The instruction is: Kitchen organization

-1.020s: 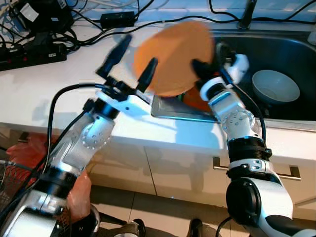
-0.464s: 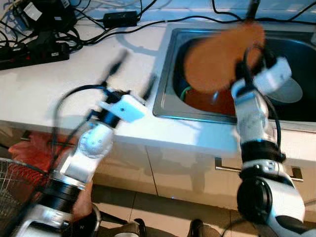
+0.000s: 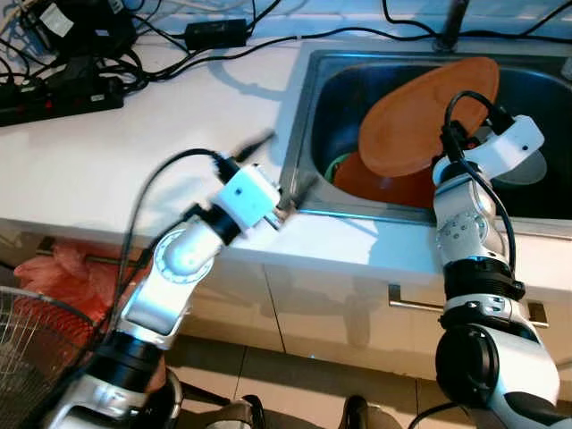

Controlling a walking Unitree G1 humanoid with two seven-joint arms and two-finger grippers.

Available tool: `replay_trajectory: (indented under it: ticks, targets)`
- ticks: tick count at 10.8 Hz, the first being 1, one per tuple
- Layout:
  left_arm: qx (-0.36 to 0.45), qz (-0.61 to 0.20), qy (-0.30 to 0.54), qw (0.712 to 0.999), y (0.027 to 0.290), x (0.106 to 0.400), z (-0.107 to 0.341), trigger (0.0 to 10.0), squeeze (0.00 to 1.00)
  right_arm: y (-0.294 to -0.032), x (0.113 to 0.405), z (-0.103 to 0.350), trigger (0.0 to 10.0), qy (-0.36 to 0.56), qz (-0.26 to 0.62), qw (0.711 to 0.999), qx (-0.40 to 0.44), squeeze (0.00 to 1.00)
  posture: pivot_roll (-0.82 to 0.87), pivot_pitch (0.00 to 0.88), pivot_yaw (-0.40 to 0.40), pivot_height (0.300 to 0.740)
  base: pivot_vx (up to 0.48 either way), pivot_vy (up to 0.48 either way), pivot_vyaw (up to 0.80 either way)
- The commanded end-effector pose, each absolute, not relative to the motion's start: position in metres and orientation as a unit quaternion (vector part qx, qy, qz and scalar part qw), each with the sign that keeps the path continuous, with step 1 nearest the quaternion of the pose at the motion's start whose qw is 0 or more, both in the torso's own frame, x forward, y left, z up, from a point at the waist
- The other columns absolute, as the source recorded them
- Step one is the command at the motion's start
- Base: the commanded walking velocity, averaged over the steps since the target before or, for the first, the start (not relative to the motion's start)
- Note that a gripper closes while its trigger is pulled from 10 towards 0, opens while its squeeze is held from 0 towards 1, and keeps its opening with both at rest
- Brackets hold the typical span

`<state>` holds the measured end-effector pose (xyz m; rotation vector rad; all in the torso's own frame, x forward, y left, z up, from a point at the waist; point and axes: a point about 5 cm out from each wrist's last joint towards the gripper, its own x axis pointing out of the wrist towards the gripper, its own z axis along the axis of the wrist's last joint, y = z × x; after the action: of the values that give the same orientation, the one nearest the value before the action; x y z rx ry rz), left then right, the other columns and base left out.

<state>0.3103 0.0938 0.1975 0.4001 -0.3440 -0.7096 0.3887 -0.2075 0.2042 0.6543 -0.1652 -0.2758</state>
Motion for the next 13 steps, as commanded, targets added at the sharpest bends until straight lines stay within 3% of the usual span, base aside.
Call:
replay_trajectory:
  ticks: [1, 5, 12, 13]
  targets:
    - [0.167, -0.367, -0.140, 0.904, 0.093, 0.309, 0.199, 10.0, 0.00, -0.211, 0.386, 0.198, 10.0, -0.078, -0.147, 0.938, 0.305, 0.00, 0.04, 0.176, 0.085, 0.740, 0.000, 0.000, 0.00]
    - [0.109, -0.460, -0.051, 0.880, 0.077, 0.301, 0.199, 10.0, 0.00, -0.236, 0.379, 0.186, 10.0, -0.054, -0.216, 0.939, 0.262, 0.00, 0.03, 0.173, 0.099, 0.740, 0.000, 0.000, 0.00]
    - [0.109, -0.502, 0.012, 0.858, 0.074, 0.312, 0.233, 10.0, 0.00, -0.223, 0.380, 0.175, 10.0, -0.012, -0.192, 0.948, 0.254, 0.00, 0.02, 0.153, 0.115, 0.740, 0.000, 0.000, 0.00]
    - [0.110, -0.498, 0.019, 0.860, 0.075, 0.314, 0.232, 10.0, 0.00, -0.222, 0.381, 0.174, 10.0, -0.011, -0.188, 0.948, 0.258, 0.33, 0.02, 0.153, 0.115, 0.740, 0.000, 0.000, 0.00]
